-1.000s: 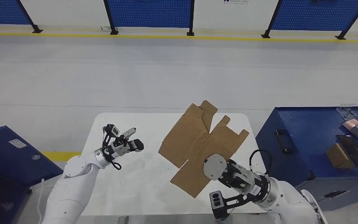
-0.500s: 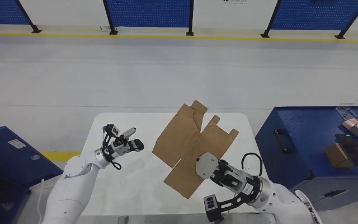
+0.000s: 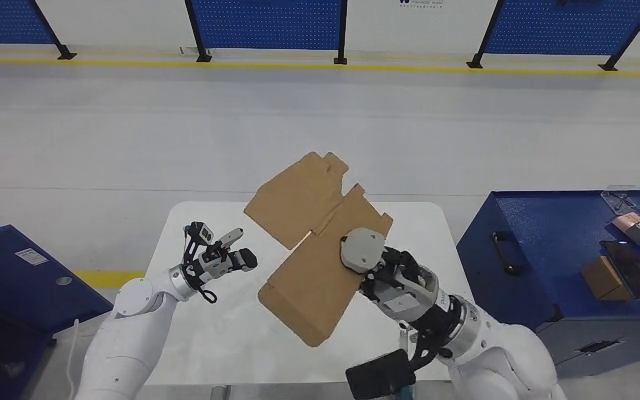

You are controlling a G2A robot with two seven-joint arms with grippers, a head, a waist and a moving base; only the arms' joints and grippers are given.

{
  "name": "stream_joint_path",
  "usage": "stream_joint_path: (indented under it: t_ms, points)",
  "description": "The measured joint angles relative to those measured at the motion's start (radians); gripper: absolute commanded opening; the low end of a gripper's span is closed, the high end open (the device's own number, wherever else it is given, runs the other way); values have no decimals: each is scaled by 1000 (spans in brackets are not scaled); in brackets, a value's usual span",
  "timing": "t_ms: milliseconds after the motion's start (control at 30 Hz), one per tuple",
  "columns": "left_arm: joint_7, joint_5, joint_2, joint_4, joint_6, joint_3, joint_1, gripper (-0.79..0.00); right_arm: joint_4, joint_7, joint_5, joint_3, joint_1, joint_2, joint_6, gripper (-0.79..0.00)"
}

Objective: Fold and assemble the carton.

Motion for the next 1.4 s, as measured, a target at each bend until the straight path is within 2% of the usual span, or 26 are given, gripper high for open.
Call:
stream_joint_path:
  t_ms: [133, 267, 400, 533, 733, 833, 900, 1300, 1400]
  points:
    - [0, 0, 0, 0, 0, 0, 0, 0, 110, 97, 488, 80, 71, -1, -242, -785]
    - [0, 0, 0, 0, 0, 0, 0, 0, 228, 213, 826, 66, 131, 0, -391, -785]
    - [0, 0, 0, 0, 0, 0, 0, 0, 369, 374, 1130, -12, 179, -1, -450, -785]
    - [0, 0, 0, 0, 0, 0, 0, 0, 505, 522, 1388, -104, 225, -5, -450, -785]
    - [0, 0, 0, 0, 0, 0, 0, 0, 719, 633, 1740, -226, 263, -16, -455, -785]
    - [0, 0, 0, 0, 0, 0, 0, 0, 792, 668, 1840, -258, 283, -21, -456, -785]
    - [0, 0, 0, 0, 0, 0, 0, 0, 809, 674, 1851, -262, 289, -21, -457, -785]
    - [0, 0, 0, 0, 0, 0, 0, 0, 808, 674, 1847, -262, 288, -21, -457, -785]
    - [0, 0, 0, 0, 0, 0, 0, 0, 787, 681, 1893, -260, 278, -20, -442, -785]
